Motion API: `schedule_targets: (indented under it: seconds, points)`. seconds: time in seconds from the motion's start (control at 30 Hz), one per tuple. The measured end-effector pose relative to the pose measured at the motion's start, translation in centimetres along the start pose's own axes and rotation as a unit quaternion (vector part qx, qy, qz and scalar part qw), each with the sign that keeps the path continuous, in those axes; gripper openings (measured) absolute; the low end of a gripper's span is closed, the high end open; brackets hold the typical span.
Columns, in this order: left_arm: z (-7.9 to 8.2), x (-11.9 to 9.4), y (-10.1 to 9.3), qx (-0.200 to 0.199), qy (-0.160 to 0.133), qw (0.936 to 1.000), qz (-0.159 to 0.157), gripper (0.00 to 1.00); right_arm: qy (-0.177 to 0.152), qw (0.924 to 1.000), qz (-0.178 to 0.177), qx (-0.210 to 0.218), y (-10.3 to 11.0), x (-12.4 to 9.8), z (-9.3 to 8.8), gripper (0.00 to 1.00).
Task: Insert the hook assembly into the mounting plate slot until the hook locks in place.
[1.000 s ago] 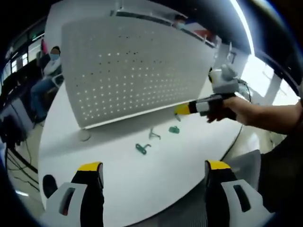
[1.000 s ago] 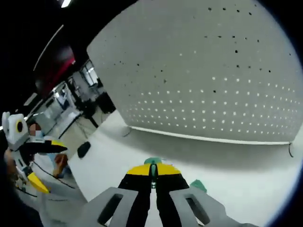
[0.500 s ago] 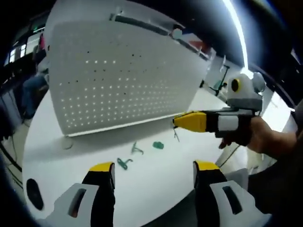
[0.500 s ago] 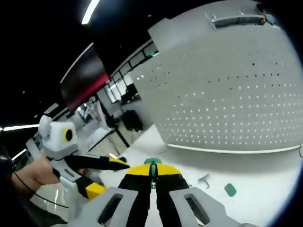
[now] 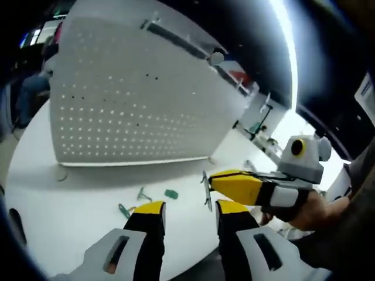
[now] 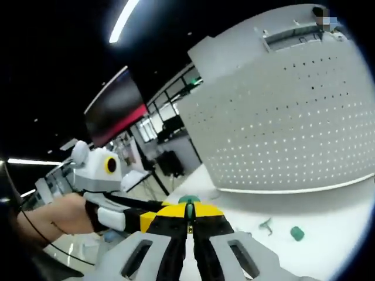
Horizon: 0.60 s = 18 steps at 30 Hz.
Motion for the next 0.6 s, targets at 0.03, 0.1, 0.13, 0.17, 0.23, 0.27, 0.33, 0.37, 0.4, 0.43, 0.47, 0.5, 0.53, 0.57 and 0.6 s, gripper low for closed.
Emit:
schedule_targets:
  seconds: [0.03, 0.1, 0.13, 0.17, 0.23, 0.27, 0.33, 0.37, 0.4, 0.43, 0.47, 0.5, 0.53, 0.57, 0.6]
  points:
    - [0.0, 0.0, -0.1, -0.002, -0.001, 1.0, -0.001, 0.36, -0.001, 1.0, 0.003, 0.0, 0.1, 0.0, 0.1, 0.0]
    - [0.1, 0.0, -0.1, -0.005, -0.006, 1.0, -0.003, 0.34, -0.004, 1.0, 0.008, 0.0, 0.4, 0.0, 0.3, 0.0]
    - [0.2, 0.0, -0.2, -0.006, -0.008, 0.9999, -0.005, 0.33, -0.007, 0.9999, 0.009, -0.002, 0.5, -0.1, 0.4, 0.0]
    - [0.2, 0.0, -0.3, -0.007, -0.009, 0.9999, -0.008, 0.31, -0.01, 0.9999, 0.009, -0.002, 0.6, -0.1, 0.6, 0.0]
    - [0.4, 0.0, -0.5, -0.012, -0.015, 0.9997, -0.014, 0.3, -0.018, 0.9998, 0.011, -0.005, 0.9, -0.2, 0.8, 0.0]
    - [0.4, 0.0, -0.6, -0.016, -0.017, 0.9996, -0.016, 0.29, -0.022, 0.9997, 0.012, -0.008, 1.0, -0.2, 0.9, 0.0]
    - [0.6, -0.1, -0.7, -0.02, -0.022, 0.9994, -0.02, 0.28, -0.026, 0.9995, 0.012, -0.011, 1.1, -0.3, 1.0, 0.0]
    - [0.6, -0.1, -0.9, -0.023, -0.025, 0.9992, -0.023, 0.27, -0.028, 0.9994, 0.012, -0.013, 1.2, -0.3, 1.1, 0.0]
    - [0.7, -0.1, -1.0, -0.024, -0.027, 0.999, -0.026, 0.25, -0.03, 0.9994, 0.014, -0.014, 1.2, -0.3, 1.1, 0.0]
    - [0.7, -0.2, -1.1, -0.023, -0.028, 0.9989, -0.028, 0.22, -0.029, 0.9993, 0.016, -0.015, 1.3, -0.3, 1.1, 0.0]
    - [0.9, -0.3, -1.4, -0.011, -0.033, 0.9988, -0.036, 0.19, -0.029, 0.9993, 0.018, -0.015, 1.3, -0.3, 1.0, 0.0]
    - [0.9, -0.3, -1.7, -0.008, -0.036, 0.9986, -0.039, 0.15, -0.029, 0.9992, 0.02, -0.017, 1.5, -0.2, 1.1, 0.0]
    - [1.0, -0.3, -1.9, -0.008, -0.038, 0.9985, -0.04, 0.12, -0.029, 0.9992, 0.021, -0.019, 1.6, -0.2, 1.1, 0.0]
    - [1.1, -0.3, -1.9, -0.007, -0.04, 0.9984, -0.04, 0.11, -0.031, 0.999, 0.022, -0.022, 1.7, -0.2, 1.2, 0.0]
    - [1.2, -0.3, -1.9, -0.006, -0.042, 0.9983, -0.039, 0.11, -0.032, 0.9989, 0.023, -0.025, 1.8, -0.2, 1.2, 0.0]
Point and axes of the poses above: the point that each gripper's makers call its tool centre point, and the gripper's own axes: x roughly forward along the fingers, y roughly to its left, z roughly out of its top, the point moved 5 cm from there along -x, roughly backward along the fingers, and after that the axes turned 6 degrees about x, right-handed, at the moved point
